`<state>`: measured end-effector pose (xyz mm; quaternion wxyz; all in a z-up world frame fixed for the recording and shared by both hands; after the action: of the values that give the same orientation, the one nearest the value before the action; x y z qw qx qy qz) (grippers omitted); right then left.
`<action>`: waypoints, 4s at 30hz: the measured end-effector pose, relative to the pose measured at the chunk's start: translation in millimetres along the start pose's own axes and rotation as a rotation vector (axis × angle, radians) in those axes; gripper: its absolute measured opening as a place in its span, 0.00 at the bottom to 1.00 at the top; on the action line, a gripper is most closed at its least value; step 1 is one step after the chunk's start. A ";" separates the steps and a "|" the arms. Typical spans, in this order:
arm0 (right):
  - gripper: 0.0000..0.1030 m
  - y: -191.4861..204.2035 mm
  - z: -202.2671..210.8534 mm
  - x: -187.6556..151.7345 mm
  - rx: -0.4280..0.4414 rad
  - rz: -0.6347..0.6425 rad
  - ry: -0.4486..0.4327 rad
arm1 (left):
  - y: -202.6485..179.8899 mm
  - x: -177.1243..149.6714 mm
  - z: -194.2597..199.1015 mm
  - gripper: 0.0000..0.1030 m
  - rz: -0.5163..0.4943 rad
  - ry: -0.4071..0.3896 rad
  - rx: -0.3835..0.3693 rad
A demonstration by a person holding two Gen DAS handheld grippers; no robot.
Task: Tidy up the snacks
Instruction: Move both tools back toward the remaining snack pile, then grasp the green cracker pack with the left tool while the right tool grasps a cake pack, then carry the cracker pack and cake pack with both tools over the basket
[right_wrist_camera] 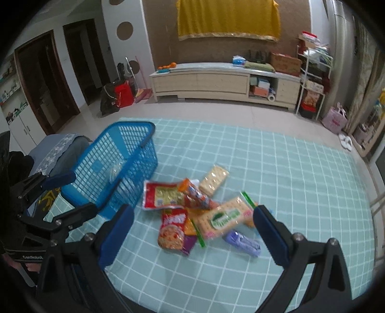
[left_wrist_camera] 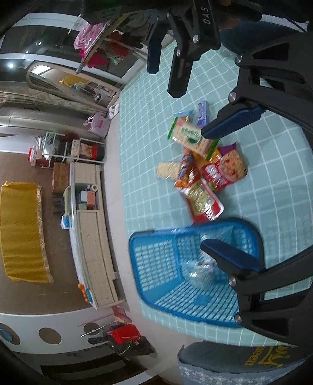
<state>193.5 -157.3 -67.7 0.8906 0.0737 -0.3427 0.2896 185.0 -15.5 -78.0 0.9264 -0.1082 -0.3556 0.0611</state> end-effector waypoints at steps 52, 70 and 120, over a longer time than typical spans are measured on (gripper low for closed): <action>0.98 -129.8 -87.4 -116.3 -0.067 -0.105 0.054 | -115.6 -48.3 -215.4 0.68 -0.285 0.331 -0.098; 0.98 -115.5 -111.8 -113.5 0.002 -0.146 0.141 | -82.8 -28.8 -167.4 0.49 -0.162 0.167 -0.015; 0.61 -22.9 -48.6 -12.3 0.035 -0.195 0.092 | -19.1 16.3 -15.8 0.49 0.009 -0.084 -0.012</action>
<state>226.6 -165.9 -110.9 0.9280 0.1091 -0.2874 0.2106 208.3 -33.4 -74.3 0.9096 -0.1126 -0.3941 0.0679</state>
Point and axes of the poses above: each gripper's, at about its wrist camera, not at the fingertips, and z roughly against the way its jaws point, y to its left, x to its top, the point moved 8 cm from there along -z, roughly the way its jaws point, and after that the axes turned 15 degrees about z, right-handed, at the moved point
